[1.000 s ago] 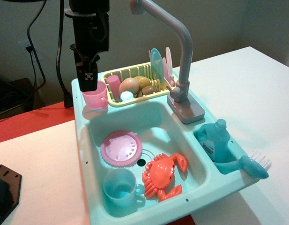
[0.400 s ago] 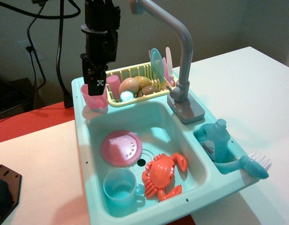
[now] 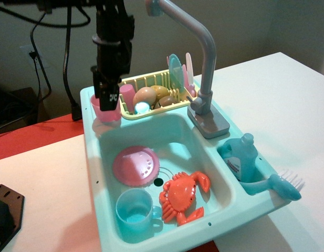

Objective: Put cup from counter to sink

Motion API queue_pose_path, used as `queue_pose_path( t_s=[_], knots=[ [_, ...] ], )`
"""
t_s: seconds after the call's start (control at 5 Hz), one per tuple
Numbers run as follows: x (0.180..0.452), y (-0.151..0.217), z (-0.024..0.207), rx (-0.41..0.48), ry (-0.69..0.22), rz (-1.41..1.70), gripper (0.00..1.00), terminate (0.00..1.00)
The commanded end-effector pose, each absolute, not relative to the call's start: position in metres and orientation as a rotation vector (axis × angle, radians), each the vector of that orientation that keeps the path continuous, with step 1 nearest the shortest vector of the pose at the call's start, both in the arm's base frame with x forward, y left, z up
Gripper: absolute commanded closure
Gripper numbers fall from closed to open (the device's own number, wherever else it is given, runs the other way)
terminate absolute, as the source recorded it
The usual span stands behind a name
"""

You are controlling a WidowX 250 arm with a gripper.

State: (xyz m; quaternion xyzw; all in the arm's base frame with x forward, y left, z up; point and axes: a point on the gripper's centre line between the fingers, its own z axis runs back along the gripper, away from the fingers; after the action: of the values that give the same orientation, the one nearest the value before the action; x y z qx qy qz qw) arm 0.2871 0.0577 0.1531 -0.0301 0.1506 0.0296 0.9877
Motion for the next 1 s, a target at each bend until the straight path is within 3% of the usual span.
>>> queue_pose_path(
  t_s=[0.0,0.6,0.8],
  knots=[
    [0.282,0.056,0.166,-0.034,0.227,0.05,1.0,0.0],
    [0.279,0.05,0.17,-0.021,0.2,0.026,1.0,0.0],
    [0.289,0.037,0.176,-0.009,0.171,-0.025,1.0,0.0]
  ],
)
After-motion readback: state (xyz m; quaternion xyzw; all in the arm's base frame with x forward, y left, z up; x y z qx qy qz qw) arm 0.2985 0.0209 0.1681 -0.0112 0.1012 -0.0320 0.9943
